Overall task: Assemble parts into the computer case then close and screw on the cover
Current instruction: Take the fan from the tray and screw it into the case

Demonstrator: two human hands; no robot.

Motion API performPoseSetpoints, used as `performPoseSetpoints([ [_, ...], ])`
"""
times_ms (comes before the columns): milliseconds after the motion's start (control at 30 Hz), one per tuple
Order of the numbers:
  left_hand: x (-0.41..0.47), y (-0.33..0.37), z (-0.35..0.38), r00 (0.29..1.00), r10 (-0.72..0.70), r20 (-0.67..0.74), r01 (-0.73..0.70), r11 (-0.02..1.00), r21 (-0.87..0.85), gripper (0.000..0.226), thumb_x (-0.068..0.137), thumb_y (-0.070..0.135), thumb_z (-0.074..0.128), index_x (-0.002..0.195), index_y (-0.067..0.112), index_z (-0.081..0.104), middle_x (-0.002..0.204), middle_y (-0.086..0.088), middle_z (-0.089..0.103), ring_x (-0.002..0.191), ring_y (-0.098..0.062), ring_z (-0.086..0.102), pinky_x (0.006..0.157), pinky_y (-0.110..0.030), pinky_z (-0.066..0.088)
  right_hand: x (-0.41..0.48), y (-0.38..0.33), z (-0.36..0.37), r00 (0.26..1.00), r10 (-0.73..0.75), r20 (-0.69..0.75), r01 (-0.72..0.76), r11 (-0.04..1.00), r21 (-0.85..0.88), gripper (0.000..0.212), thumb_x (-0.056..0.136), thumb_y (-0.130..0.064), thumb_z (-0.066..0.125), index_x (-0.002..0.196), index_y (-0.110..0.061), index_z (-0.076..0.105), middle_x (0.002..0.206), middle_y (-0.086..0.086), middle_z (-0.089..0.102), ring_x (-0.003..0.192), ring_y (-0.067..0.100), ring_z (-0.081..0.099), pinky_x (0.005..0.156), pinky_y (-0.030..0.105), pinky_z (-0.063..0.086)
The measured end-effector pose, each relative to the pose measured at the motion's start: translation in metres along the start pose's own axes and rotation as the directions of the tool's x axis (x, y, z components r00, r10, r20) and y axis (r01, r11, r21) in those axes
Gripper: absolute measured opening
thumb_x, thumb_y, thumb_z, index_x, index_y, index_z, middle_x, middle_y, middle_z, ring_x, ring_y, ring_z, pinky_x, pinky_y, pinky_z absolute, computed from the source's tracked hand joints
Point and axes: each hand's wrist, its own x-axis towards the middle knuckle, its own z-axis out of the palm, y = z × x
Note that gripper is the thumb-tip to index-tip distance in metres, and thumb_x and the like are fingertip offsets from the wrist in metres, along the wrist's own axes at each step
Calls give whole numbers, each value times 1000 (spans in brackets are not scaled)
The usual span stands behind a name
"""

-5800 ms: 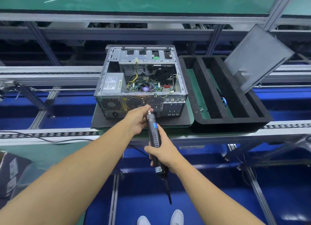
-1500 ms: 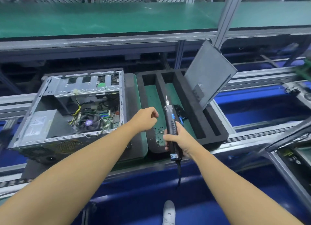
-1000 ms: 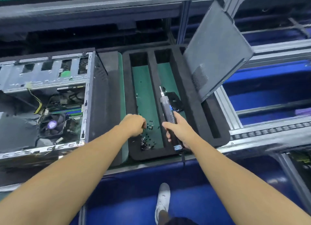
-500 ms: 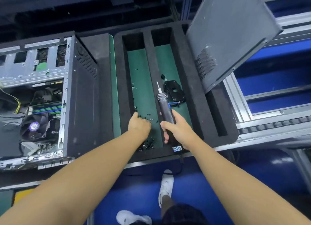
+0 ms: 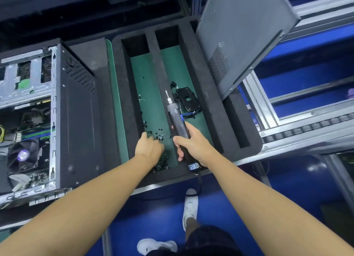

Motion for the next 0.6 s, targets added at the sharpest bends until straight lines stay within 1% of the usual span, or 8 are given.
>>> performPoseSetpoints([
  [133, -1, 0, 0, 1000, 16, 16, -16, 1000, 24, 27, 93, 23, 54, 120, 29, 58, 115, 6, 65, 113, -20, 55, 97, -39, 29, 0, -1, 1, 1000, -8, 2, 8, 1000, -21, 34, 88, -18, 64, 120, -24, 57, 71, 5, 56, 52, 22, 52, 61, 44, 59],
  [200, -1, 0, 0, 1000, 15, 4, -15, 1000, -20, 18, 92, 26, 55, 110, 29, 60, 111, 6, 67, 109, -19, 58, 94, -37, 30, 0, -1, 1, 1000, -15, 4, 15, 1000, -25, 33, 88, -17, 64, 120, -24, 57, 71, 5, 55, 52, 22, 52, 60, 43, 58],
  [267, -1, -2, -2, 999, 11, -37, -16, 991, -135, 4, 88, 28, 58, 85, 27, 56, 102, 4, 70, 97, -20, 63, 89, -34, 31, 0, -1, 2, 1000, -27, 4, 27, 999, -32, 31, 88, -17, 64, 117, -26, 58, 71, 5, 55, 52, 22, 52, 58, 41, 58],
  [300, -1, -3, -3, 998, 5, -66, -19, 976, -217, 11, 86, 30, 59, 79, 25, 52, 98, 2, 70, 91, -22, 65, 85, -33, 33, 0, -1, 2, 999, -33, 2, 33, 999, -34, 30, 88, -17, 64, 116, -27, 59, 71, 5, 55, 52, 22, 51, 58, 40, 57],
  [400, -1, -8, -4, 985, -15, -170, -73, 863, -499, 13, 80, 33, 58, 89, 24, 57, 89, -2, 67, 83, -29, 66, 68, -30, 43, 0, -1, 3, 999, -44, 0, 44, 998, -43, 30, 88, -17, 63, 116, -27, 59, 70, 7, 55, 51, 23, 51, 57, 40, 57],
  [500, -3, -15, -5, 969, -65, -238, -137, 663, -736, 6, 77, 27, 60, 80, 25, 54, 79, 0, 65, 76, -27, 65, 61, -32, 52, 1, 0, 3, 999, -39, -10, 39, 998, -43, 33, 86, -19, 64, 117, -26, 59, 69, 7, 56, 50, 22, 52, 57, 39, 57],
  [533, -3, -18, -6, 960, -108, -259, -163, 537, -828, 8, 77, 22, 63, 78, 24, 56, 77, 1, 66, 74, -24, 64, 65, -33, 53, 1, 0, 3, 999, -38, -14, 37, 998, -41, 34, 85, -20, 64, 118, -26, 59, 69, 6, 56, 50, 22, 52, 57, 39, 57],
  [600, -3, -27, -9, 945, -217, -244, -210, 168, -963, 12, 77, 12, 69, 83, 20, 63, 76, 0, 70, 69, -17, 64, 69, -28, 54, 1, 1, 3, 999, -41, -16, 40, 999, -31, 35, 84, -21, 65, 118, -27, 59, 69, 6, 57, 51, 22, 53, 57, 39, 57],
])
